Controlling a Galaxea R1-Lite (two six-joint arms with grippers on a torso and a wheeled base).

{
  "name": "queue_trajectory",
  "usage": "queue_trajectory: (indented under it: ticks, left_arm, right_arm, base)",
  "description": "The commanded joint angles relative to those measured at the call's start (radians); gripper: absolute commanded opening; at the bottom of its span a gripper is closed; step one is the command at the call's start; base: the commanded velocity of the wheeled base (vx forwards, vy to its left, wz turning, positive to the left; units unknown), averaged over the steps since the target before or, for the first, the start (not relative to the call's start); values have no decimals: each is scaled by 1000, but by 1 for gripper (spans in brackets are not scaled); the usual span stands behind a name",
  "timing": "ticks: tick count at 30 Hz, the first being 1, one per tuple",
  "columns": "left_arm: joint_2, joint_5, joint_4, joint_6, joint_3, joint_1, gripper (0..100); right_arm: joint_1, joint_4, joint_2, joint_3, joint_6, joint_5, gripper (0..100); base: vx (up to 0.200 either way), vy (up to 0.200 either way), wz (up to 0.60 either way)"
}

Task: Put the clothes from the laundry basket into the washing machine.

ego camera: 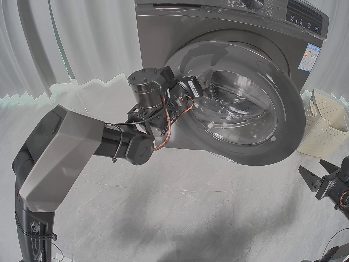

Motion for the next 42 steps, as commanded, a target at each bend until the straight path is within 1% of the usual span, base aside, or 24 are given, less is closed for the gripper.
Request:
queue_trajectory:
  ticks: [1, 4, 5, 6, 7, 8, 12, 14, 16, 17, 18, 19, 20, 22, 26, 28, 29, 35, 42]
  left_arm:
    - [-47, 3, -7, 1, 97, 0, 100]
    - [-177, -6, -12, 13, 289, 0, 100]
    - [-177, -6, -12, 13, 289, 0, 100]
    - [-340, -12, -15, 53, 509, -9, 100]
    - [-420, -14, -16, 83, 621, -20, 100]
    - [-526, -12, -16, 122, 755, -35, 100]
    - [-728, 8, -2, 178, 959, -60, 100]
    - [-820, 51, 5, 203, 1034, -52, 100]
    - [-888, 135, 30, 238, 1095, -42, 100]
    - [-917, 172, 44, 243, 1122, -31, 100]
    - [-917, 172, 44, 243, 1122, -31, 100]
    - [-960, 187, 54, 241, 1160, -12, 100]
    - [-1007, 179, 50, 241, 1209, 1, 100]
    - [-1073, 179, 51, 237, 1269, 3, 100]
    - [-1125, 187, 59, 226, 1310, 21, 100]
    - [-1130, 181, 62, 214, 1333, 41, 100]
    - [-1130, 179, 61, 212, 1339, 40, 100]
    - [-1121, 179, 59, 212, 1353, 29, 100]
    - [-1116, 186, 54, 224, 1384, 27, 100]
  right_arm:
    - [3, -3, -6, -2, 0, 2, 100]
    - [14, -3, 8, -34, 0, 4, 100]
    - [14, -3, 8, -34, 0, 4, 100]
    - [31, -3, 34, -73, 0, 14, 100]
    - [38, -4, 46, -85, 0, 17, 100]
    - [51, -4, 59, -97, 0, 17, 100]
    - [78, -9, 86, -106, 5, 17, 100]
    - [84, -18, 100, -110, 11, 17, 100]
    - [84, -37, 120, -110, 17, 17, 100]
    - [86, -44, 126, -108, 16, 17, 100]
    - [86, -44, 126, -108, 16, 17, 100]
    - [92, -53, 134, -108, 16, 17, 100]
    - [101, -57, 138, -108, 16, 17, 100]
    - [121, -57, 137, -108, 17, 17, 100]
    - [146, -57, 137, -110, 14, 17, 100]
    - [152, -57, 140, -111, 13, 17, 100]
    - [153, -57, 140, -111, 11, 17, 100]
    - [155, -57, 137, -103, 14, 17, 100]
    - [161, -55, 138, -100, 13, 19, 100]
  base:
    - [0, 0, 0]
    - [0, 0, 0]
    - [0, 0, 0]
    - [0, 0, 0]
    - [0, 0, 0]
    - [0, 0, 0]
    - [0, 0, 0]
    - [0, 0, 0]
    - [0, 0, 0]
    - [0, 0, 0]
    - [0, 0, 0]
    - [0, 0, 0]
    - [0, 0, 0]
    - [0, 0, 0]
    - [0, 0, 0]
    - [0, -200, 0]
    - [0, -200, 0]
    - [0, -200, 0]
    - [0, -200, 0]
